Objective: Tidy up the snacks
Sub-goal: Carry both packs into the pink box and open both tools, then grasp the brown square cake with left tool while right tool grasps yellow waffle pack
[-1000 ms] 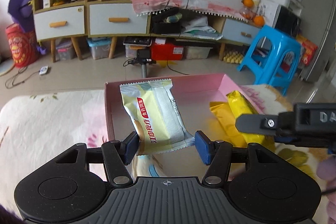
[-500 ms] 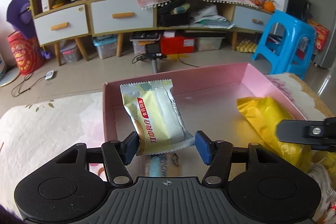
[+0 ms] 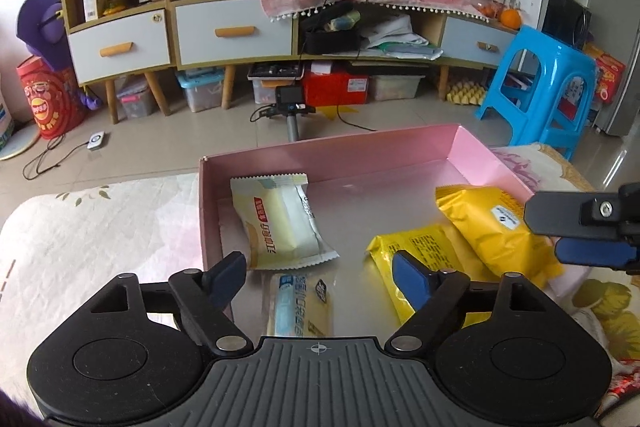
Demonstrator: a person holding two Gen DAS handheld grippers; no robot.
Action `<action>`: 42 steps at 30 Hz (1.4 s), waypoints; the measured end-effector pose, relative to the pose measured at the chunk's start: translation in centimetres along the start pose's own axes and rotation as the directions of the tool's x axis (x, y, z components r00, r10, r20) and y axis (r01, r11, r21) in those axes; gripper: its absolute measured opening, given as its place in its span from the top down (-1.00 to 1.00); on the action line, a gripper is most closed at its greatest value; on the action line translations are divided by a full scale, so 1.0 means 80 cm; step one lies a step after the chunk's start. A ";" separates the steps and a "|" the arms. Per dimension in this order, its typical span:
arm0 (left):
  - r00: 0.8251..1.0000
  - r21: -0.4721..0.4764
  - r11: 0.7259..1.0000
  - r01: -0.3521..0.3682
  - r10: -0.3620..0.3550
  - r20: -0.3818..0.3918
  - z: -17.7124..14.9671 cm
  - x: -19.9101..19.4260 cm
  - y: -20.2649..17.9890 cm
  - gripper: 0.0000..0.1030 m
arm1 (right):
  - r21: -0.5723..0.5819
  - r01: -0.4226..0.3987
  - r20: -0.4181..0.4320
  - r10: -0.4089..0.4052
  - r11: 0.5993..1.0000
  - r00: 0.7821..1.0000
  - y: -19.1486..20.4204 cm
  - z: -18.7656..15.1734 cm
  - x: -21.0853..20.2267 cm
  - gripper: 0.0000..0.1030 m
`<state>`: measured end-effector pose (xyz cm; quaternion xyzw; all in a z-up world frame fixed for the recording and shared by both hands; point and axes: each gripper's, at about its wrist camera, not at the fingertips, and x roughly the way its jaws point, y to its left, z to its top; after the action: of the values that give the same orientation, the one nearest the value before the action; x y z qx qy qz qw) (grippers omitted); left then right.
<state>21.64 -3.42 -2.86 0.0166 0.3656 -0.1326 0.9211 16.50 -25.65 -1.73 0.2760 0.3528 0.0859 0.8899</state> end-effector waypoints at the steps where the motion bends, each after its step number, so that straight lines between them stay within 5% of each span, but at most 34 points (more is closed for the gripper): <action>1: 1.000 -0.005 1.000 0.003 -0.003 0.000 -0.001 -0.005 0.000 -0.60 | -0.001 0.003 0.001 -0.003 1.000 1.000 0.000 0.001 -0.003 -0.41; 20: 0.998 -0.011 1.000 0.012 -0.012 -0.069 -0.050 -0.104 0.013 -0.89 | -0.277 0.077 0.011 -0.077 0.958 0.997 0.029 -0.007 -0.068 -0.82; 29: 0.985 -0.003 0.995 -0.103 0.102 -0.137 -0.087 -0.146 0.022 -0.90 | -0.502 0.096 -0.012 -0.117 0.860 0.993 0.043 -0.042 -0.087 -0.85; 34: 0.976 -0.009 0.996 -0.087 0.083 -0.203 -0.111 -0.157 0.029 -0.90 | -0.623 0.049 -0.083 -0.129 0.780 0.988 0.059 -0.081 -0.090 -0.85; 42: 0.960 -0.082 0.995 -0.064 0.039 -0.279 -0.140 -0.168 0.048 -0.90 | -0.694 -0.051 -0.191 -0.115 0.718 0.975 0.073 -0.122 -0.097 -0.85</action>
<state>5.77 4.80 -2.23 0.0029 0.4958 -0.0885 0.8639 4.46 -19.28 0.20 -0.0955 0.3956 0.2265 0.8849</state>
